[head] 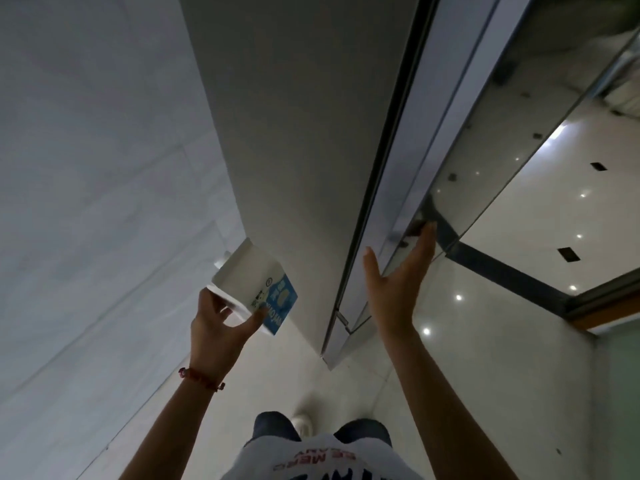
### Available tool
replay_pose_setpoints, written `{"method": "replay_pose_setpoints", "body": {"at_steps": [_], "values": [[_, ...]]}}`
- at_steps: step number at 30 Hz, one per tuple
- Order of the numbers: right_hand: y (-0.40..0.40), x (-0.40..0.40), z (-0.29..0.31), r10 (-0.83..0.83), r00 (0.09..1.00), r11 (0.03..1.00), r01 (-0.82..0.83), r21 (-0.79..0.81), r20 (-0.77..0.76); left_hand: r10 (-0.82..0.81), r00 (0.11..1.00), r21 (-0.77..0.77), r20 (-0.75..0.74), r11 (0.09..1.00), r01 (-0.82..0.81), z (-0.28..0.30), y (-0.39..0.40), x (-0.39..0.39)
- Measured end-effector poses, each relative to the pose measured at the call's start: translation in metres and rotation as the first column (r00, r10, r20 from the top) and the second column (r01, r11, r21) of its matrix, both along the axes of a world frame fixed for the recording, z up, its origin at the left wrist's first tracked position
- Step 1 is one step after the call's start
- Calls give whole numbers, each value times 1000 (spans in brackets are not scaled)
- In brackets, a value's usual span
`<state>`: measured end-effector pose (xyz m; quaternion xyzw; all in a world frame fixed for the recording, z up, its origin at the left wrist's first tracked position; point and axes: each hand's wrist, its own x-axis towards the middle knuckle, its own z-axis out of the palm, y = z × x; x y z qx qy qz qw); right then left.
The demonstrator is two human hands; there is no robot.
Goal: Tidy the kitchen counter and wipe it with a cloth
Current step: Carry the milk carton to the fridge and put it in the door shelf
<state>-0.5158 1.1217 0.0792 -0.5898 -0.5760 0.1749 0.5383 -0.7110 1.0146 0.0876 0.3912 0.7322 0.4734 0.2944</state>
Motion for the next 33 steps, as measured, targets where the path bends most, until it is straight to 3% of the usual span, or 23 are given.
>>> {"method": "replay_pose_setpoints", "body": {"at_steps": [9,16,23,28,31,33], "values": [[34,35,2,-47,966,995,21,103,255,-74,997,-39,17,996,74,1,12,18],[33,37,6,-49,946,989,1,147,319,-80,996,-47,37,996,82,8,14,32],[14,76,3,23,963,990,-59,129,267,-78,996,-8,53,997,78,13,3,38],[-30,140,3,55,977,998,-56,-1,207,-194,979,-7,64,981,195,12,10,58],[-60,162,5,-104,988,994,105,-4,114,-318,946,25,60,948,317,17,22,82],[-75,172,11,-280,958,957,273,101,68,-413,909,54,44,910,411,23,32,100]]}}
